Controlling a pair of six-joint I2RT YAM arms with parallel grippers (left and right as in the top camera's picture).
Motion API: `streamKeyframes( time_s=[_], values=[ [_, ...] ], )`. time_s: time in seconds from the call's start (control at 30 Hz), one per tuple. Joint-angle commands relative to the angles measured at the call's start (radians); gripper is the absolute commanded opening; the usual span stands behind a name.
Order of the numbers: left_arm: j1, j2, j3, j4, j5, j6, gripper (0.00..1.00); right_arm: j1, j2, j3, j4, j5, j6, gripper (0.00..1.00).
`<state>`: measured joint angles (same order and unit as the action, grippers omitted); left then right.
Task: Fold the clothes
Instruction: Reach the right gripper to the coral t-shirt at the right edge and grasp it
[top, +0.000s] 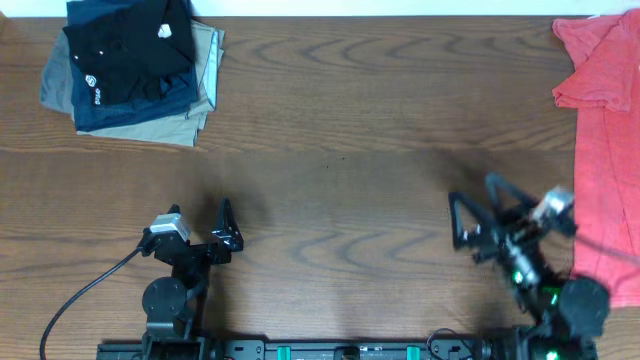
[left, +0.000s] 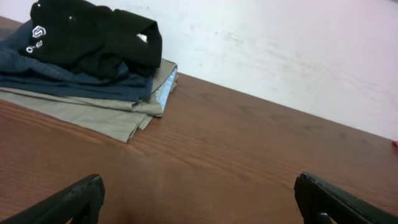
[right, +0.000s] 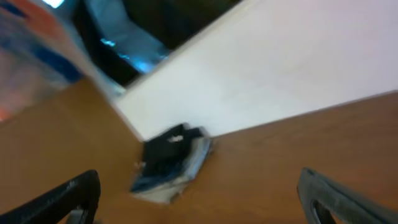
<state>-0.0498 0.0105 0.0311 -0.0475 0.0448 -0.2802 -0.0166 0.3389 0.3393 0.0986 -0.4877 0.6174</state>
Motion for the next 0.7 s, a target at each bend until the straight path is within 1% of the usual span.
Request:
streamKeyframes(
  time_s=[0.0, 0.07, 0.13, 0.23, 0.37, 0.5, 0.67],
  values=[
    [-0.001, -0.005, -0.027, -0.019, -0.016, 0.017, 0.98, -0.009, 0.209, 0.173, -0.052, 0.129, -0.304, 0.99],
    [-0.001, -0.005, -0.027, -0.019, -0.016, 0.017, 0.98, -0.010, 0.361, 0.290, -0.106, 0.176, -0.387, 0.99],
    [-0.001, -0.005, -0.027, -0.019, -0.016, 0.017, 0.98, -0.012, 0.518, 0.412, -0.170, 0.274, -0.423, 0.99],
    [-0.001, -0.005, -0.027, -0.019, -0.016, 0.017, 0.98, -0.029, 0.767, 0.624, -0.291, 0.444, -0.425, 0.99],
    [-0.001, -0.005, -0.027, -0.019, -0.016, 0.017, 0.98, -0.089, 1.085, 0.932, -0.498, 0.542, -0.424, 0.99],
    [-0.001, -0.005, -0.027, -0.019, -0.016, 0.017, 0.98, -0.141, 1.306, 1.151, -0.612, 0.552, -0.424, 0.99],
    [-0.001, -0.005, -0.027, -0.019, -0.016, 0.017, 0.98, -0.190, 1.469, 1.262, -0.610, 0.556, -0.426, 0.99]
  ],
)
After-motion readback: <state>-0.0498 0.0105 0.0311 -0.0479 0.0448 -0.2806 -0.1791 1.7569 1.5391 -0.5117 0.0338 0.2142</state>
